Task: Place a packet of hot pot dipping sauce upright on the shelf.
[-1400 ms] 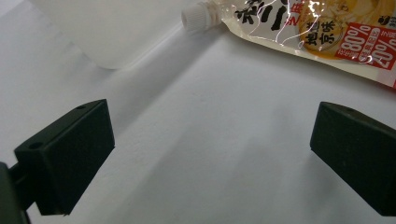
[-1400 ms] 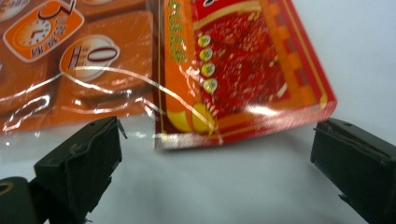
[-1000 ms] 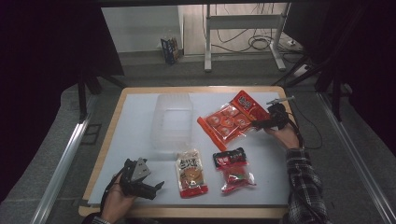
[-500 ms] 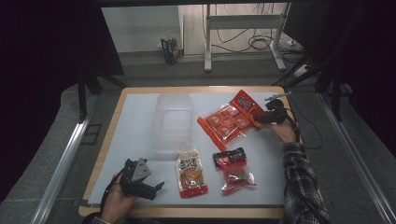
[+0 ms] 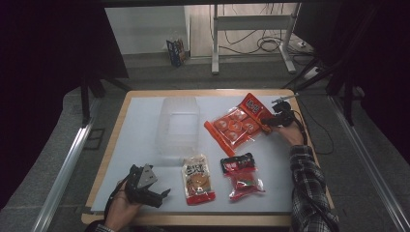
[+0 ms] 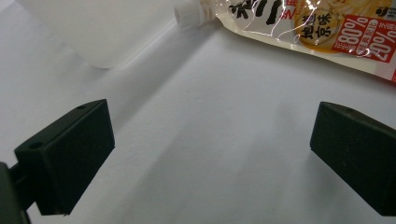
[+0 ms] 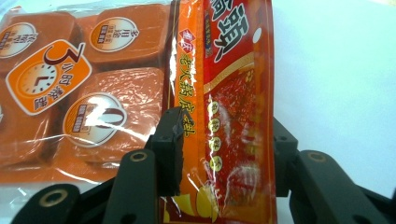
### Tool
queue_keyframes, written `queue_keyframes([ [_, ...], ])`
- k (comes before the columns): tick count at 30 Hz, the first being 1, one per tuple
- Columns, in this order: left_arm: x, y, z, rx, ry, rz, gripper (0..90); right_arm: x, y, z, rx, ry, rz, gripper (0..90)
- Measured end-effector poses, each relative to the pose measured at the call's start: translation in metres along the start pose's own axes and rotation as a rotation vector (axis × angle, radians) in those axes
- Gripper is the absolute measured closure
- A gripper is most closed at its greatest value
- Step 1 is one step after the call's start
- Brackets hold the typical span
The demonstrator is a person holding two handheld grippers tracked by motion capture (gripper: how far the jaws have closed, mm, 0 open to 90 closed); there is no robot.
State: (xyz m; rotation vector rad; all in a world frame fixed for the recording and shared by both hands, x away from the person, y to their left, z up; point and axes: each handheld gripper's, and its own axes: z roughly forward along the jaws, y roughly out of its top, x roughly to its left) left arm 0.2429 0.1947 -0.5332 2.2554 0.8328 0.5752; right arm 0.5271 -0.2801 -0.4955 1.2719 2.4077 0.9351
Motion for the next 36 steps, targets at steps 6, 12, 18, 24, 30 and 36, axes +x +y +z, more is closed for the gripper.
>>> queue_keyframes([
  [6, -0.001, 0.000, 0.001, 0.000, -0.002, 0.002, 0.0, 0.000, 0.003, 0.008, 0.016, 0.018, 0.005, 62.7],
  [12, -0.001, 0.000, 0.001, 0.001, -0.001, 0.004, 0.0, 0.000, 0.006, 0.017, 0.012, 0.025, 0.049, 69.3],
  [18, -0.001, 0.000, 0.000, 0.004, 0.000, 0.011, 0.0, 0.007, 0.011, 0.022, 0.047, -0.021, 0.061, 88.6],
  [24, -0.001, 0.000, 0.000, 0.005, 0.000, 0.013, 0.0, 0.009, 0.012, 0.013, 0.028, -0.007, 0.045, 88.5],
  [30, -0.002, 0.001, 0.001, 0.007, 0.003, 0.016, 0.0, 0.011, 0.017, 0.001, 0.009, 0.013, 0.080, 88.6],
  [36, -0.002, 0.001, 0.001, 0.008, 0.005, 0.020, 0.0, 0.024, 0.028, -0.021, -0.030, -0.003, 0.040, 88.7],
])
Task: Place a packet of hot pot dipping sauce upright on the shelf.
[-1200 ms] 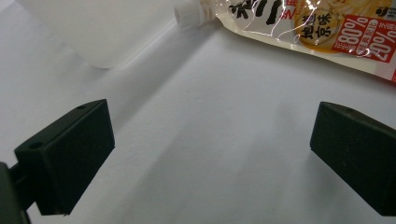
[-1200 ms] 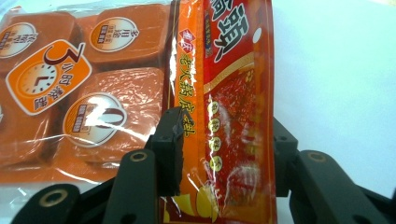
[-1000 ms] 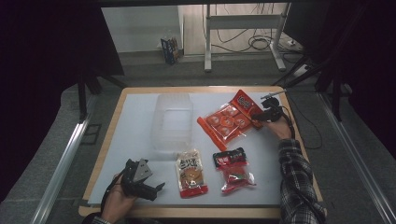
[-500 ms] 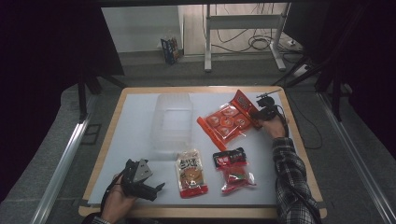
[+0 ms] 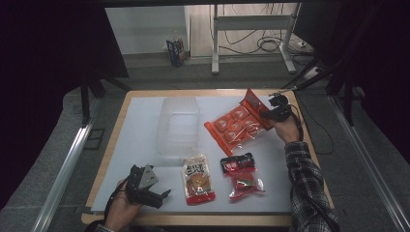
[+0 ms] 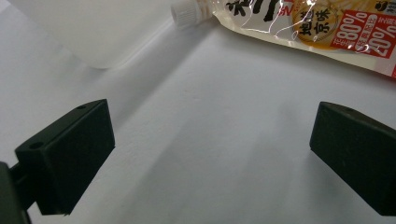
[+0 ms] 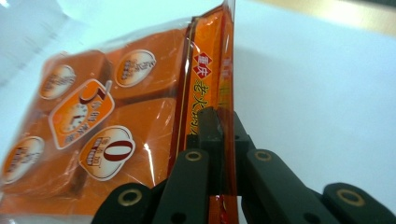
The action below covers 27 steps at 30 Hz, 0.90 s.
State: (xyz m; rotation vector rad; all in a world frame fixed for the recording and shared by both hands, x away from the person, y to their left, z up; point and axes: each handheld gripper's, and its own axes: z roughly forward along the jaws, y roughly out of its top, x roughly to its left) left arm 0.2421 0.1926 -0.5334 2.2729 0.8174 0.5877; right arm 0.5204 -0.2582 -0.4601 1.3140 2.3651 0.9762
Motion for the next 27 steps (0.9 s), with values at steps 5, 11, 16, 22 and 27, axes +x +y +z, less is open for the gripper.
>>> queue_keyframes([
  [5, 0.000, 0.000, 0.000, -0.002, 0.000, -0.003, 0.0, 0.013, 0.009, -0.021, -0.062, 0.022, -0.040, 88.6],
  [11, 0.000, 0.001, -0.001, -0.012, -0.005, -0.020, 0.0, 0.028, 0.019, -0.039, -0.107, 0.055, -0.044, 88.6],
  [16, 0.000, 0.001, -0.002, -0.021, -0.009, -0.032, 0.0, 0.040, 0.028, -0.052, -0.133, 0.088, -0.056, 88.6],
  [22, 0.000, 0.001, -0.002, -0.020, -0.008, -0.028, 0.0, 0.062, 0.042, -0.066, -0.163, 0.136, -0.076, 88.6],
  [27, 0.000, 0.001, -0.002, -0.020, -0.006, -0.027, 0.0, 0.076, 0.050, -0.073, -0.175, 0.172, -0.076, 88.7],
])
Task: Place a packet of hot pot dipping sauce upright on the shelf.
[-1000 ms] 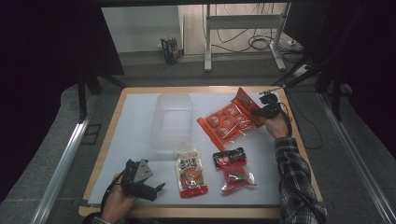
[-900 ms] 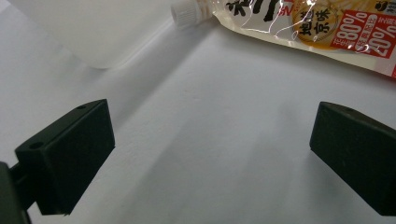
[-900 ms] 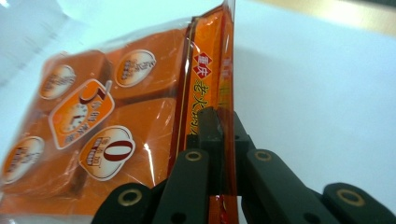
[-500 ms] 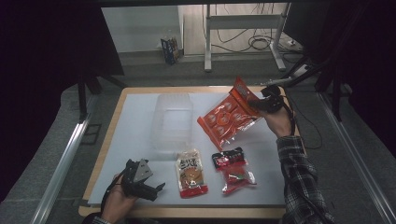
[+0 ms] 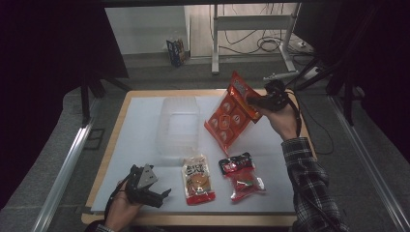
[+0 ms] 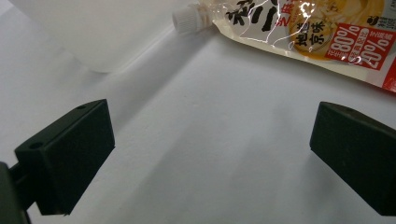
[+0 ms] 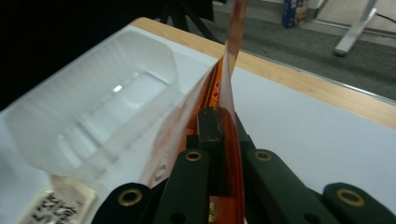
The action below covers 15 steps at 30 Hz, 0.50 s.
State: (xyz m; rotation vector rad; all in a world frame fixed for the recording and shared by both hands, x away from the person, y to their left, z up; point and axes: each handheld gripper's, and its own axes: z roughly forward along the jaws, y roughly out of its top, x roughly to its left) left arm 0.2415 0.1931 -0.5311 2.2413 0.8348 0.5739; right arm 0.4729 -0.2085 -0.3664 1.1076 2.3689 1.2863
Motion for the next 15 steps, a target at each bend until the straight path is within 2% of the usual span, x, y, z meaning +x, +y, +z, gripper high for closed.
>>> queue_keyframes([
  [5, 0.000, 0.000, 0.000, 0.001, 0.002, 0.001, 0.0, 0.021, 0.012, 0.000, -0.018, 0.031, -0.027, 88.7],
  [6, 0.000, 0.000, 0.000, -0.001, 0.001, 0.000, 0.0, 0.029, 0.017, 0.002, -0.022, 0.037, -0.048, 88.7],
  [7, 0.000, 0.000, -0.001, -0.001, 0.002, 0.000, 0.0, 0.029, 0.017, 0.002, -0.022, 0.037, -0.048, 88.7],
  [12, 0.000, 0.000, -0.001, -0.011, 0.003, -0.003, 0.0, 0.047, 0.027, 0.006, -0.025, 0.055, -0.078, 88.9],
  [13, 0.000, 0.000, -0.001, -0.011, 0.003, -0.002, 0.0, 0.053, 0.031, 0.008, -0.024, 0.052, -0.095, 88.9],
  [15, 0.000, 0.000, -0.001, -0.011, 0.003, -0.001, 0.0, 0.057, 0.033, 0.009, -0.022, 0.047, -0.109, 88.9],
])
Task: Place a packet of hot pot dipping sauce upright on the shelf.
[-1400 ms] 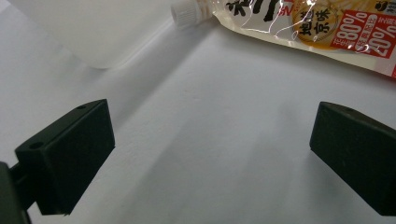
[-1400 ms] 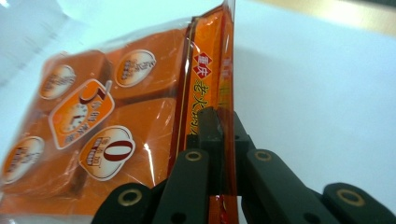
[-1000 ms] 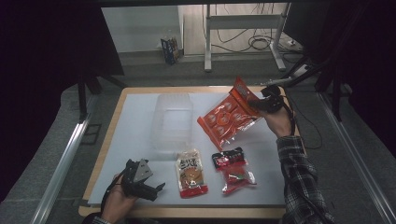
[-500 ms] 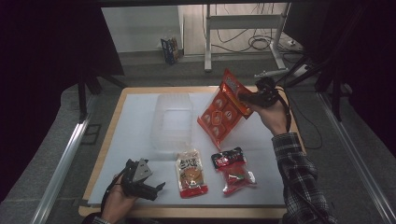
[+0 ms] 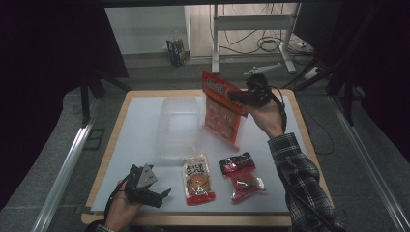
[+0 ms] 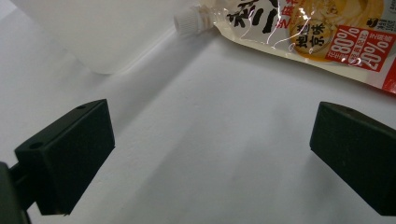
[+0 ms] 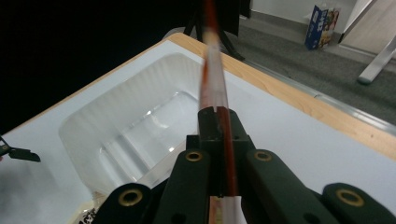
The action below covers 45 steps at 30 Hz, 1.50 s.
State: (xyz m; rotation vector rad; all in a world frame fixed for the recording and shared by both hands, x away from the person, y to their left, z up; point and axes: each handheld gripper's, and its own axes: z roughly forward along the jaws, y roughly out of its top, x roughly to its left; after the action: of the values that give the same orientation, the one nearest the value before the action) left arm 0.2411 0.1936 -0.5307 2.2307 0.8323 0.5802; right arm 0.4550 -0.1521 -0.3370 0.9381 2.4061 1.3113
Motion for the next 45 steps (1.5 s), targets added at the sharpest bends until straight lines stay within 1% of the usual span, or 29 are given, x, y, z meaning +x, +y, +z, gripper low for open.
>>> queue_keyframes([
  [2, 0.000, 0.000, 0.000, -0.001, 0.000, 0.000, 0.0, 0.006, 0.006, 0.002, -0.001, -0.008, -0.017, 88.9],
  [5, 0.000, 0.000, 0.000, 0.004, 0.001, 0.007, 0.0, 0.008, 0.011, 0.002, -0.009, -0.010, -0.007, 89.0],
  [6, 0.000, 0.000, 0.000, -0.001, 0.000, 0.002, 0.0, 0.008, 0.011, 0.002, -0.009, -0.010, -0.007, 89.0],
  [9, 0.000, 0.000, 0.000, 0.004, 0.002, 0.010, 0.0, 0.010, 0.018, 0.000, -0.014, -0.017, -0.007, 89.0],
  [11, 0.000, 0.000, 0.000, 0.004, 0.002, 0.010, 0.0, 0.011, 0.019, -0.001, -0.017, -0.017, -0.008, 89.0],
  [12, 0.000, 0.000, 0.000, -0.002, 0.002, 0.004, 0.0, 0.013, 0.023, -0.003, -0.030, -0.018, -0.005, 88.9],
  [13, 0.000, 0.000, 0.000, -0.001, 0.002, 0.004, 0.0, 0.013, 0.023, -0.003, -0.030, -0.018, -0.005, 88.9],
  [14, -0.001, 0.000, 0.000, 0.000, 0.001, 0.005, 0.0, 0.016, 0.027, -0.004, -0.044, -0.015, -0.008, 88.9],
  [16, -0.001, 0.000, 0.000, 0.000, 0.002, 0.006, 0.0, 0.017, 0.029, -0.004, -0.047, -0.013, -0.006, 88.9],
  [17, 0.000, 0.000, 0.000, 0.005, 0.003, 0.014, 0.0, 0.019, 0.032, -0.005, -0.051, -0.006, -0.005, 88.9],
  [19, 0.000, 0.000, 0.000, 0.003, 0.003, 0.013, 0.0, 0.025, 0.039, -0.004, -0.060, -0.004, -0.010, 88.9],
  [21, 0.000, 0.000, -0.001, 0.002, 0.005, 0.014, 0.0, 0.026, 0.041, -0.004, -0.063, -0.004, -0.011, 88.9],
  [23, 0.000, 0.001, -0.001, 0.000, 0.007, 0.015, 0.0, 0.030, 0.047, -0.003, -0.069, -0.006, -0.018, 88.9],
  [24, 0.000, 0.001, -0.001, -0.003, 0.006, 0.010, 0.0, 0.034, 0.052, -0.002, -0.075, -0.008, -0.019, 88.9],
  [26, -0.001, 0.001, -0.001, -0.010, 0.004, 0.001, 0.0, 0.035, 0.054, -0.001, -0.078, -0.008, -0.019, 89.0],
  [28, 0.000, 0.001, -0.001, -0.007, 0.005, 0.007, 0.0, 0.037, 0.058, 0.001, -0.082, -0.004, -0.020, 88.9],
  [32, 0.001, 0.001, -0.003, -0.016, 0.005, 0.002, 0.0, 0.044, 0.067, 0.009, -0.080, -0.001, -0.024, 88.9],
  [33, 0.000, 0.001, -0.002, -0.025, 0.001, -0.011, 0.0, 0.045, 0.069, 0.012, -0.080, 0.001, -0.027, 88.9],
  [34, 0.001, 0.001, -0.003, -0.027, -0.001, -0.013, 0.0, 0.046, 0.071, 0.014, -0.078, 0.002, -0.026, 88.9],
  [35, 0.001, 0.001, -0.004, -0.039, -0.011, -0.026, 0.0, 0.049, 0.074, 0.019, -0.075, 0.007, -0.028, 88.9],
  [37, 0.002, 0.001, -0.005, -0.038, -0.018, -0.026, 0.0, 0.051, 0.076, 0.022, -0.077, 0.009, -0.029, 88.9],
  [38, 0.002, 0.001, -0.005, -0.051, -0.029, -0.041, 0.0, 0.053, 0.077, 0.024, -0.076, 0.014, -0.029, 88.9],
  [41, 0.004, 0.001, -0.007, -0.074, -0.051, -0.063, 0.0, 0.058, 0.082, 0.033, -0.079, 0.022, -0.032, 88.9],
  [43, 0.004, 0.001, -0.008, -0.077, -0.059, -0.064, 0.0, 0.064, 0.087, 0.042, -0.079, 0.024, -0.036, 88.9],
  [45, 0.004, 0.001, -0.008, -0.076, -0.060, -0.063, 0.0, 0.065, 0.088, 0.044, -0.080, 0.025, -0.034, 88.9],
])
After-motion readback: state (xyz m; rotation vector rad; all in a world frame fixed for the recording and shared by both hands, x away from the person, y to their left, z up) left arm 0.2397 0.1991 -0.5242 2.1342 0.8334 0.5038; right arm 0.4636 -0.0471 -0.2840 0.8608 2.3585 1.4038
